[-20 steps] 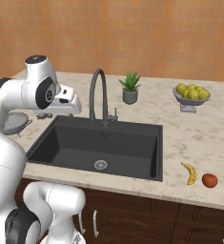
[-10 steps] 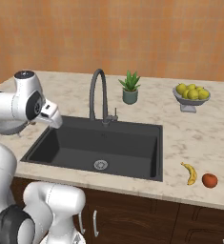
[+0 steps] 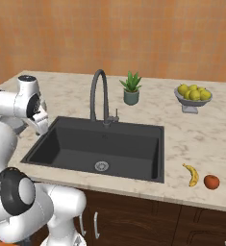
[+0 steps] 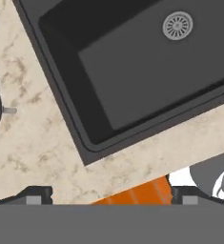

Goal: Put the colander in the sink, put the orange, banana, tangerine in the colander, and turn on the sink faucet and pour water over the colander.

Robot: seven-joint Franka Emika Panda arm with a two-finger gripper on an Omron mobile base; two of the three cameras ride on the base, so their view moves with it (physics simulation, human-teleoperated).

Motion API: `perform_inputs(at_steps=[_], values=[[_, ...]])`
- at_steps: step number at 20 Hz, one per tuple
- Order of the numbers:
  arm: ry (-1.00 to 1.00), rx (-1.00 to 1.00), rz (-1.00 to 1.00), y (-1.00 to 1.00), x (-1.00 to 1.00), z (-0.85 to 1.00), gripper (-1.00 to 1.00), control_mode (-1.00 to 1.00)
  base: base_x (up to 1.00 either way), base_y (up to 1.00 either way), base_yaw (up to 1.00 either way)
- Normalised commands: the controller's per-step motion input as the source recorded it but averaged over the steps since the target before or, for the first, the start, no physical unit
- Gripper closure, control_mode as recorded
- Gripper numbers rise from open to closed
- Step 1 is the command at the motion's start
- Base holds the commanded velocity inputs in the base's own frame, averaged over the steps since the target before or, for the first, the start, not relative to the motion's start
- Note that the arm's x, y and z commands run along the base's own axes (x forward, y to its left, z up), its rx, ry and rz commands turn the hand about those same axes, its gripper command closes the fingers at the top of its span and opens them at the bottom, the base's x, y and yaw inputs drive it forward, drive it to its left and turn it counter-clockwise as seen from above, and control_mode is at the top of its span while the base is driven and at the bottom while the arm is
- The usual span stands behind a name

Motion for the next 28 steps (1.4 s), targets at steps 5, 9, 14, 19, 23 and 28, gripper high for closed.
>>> perform_inputs(at_steps=[5,9,14,19,23,28], values=[[0.12,-0.01,-0.21,0.68,0.46,-0.13,-1.00,-1.00,0.00,0.00,0.00],[0.01,0.06,-0.10,0.64,0.32,-0.22,-1.00,-1.00,0.00,0.00,0.00],[0.05,0.15,-0.01,0.56,0.33,-0.16,-1.00,-1.00,0.00,0.00,0.00],[0.07,0.09,0.00,0.58,0.25,-0.33,-1.00,-1.00,0.00,0.00,0.00],[0.05,0.00,-0.01,0.45,0.30,-0.23,-1.00,-1.00,0.00,0.00,0.00],[0.01,-0.07,-0.03,0.33,0.36,-0.17,-1.00,-1.00,0.00,0.00,0.00]])
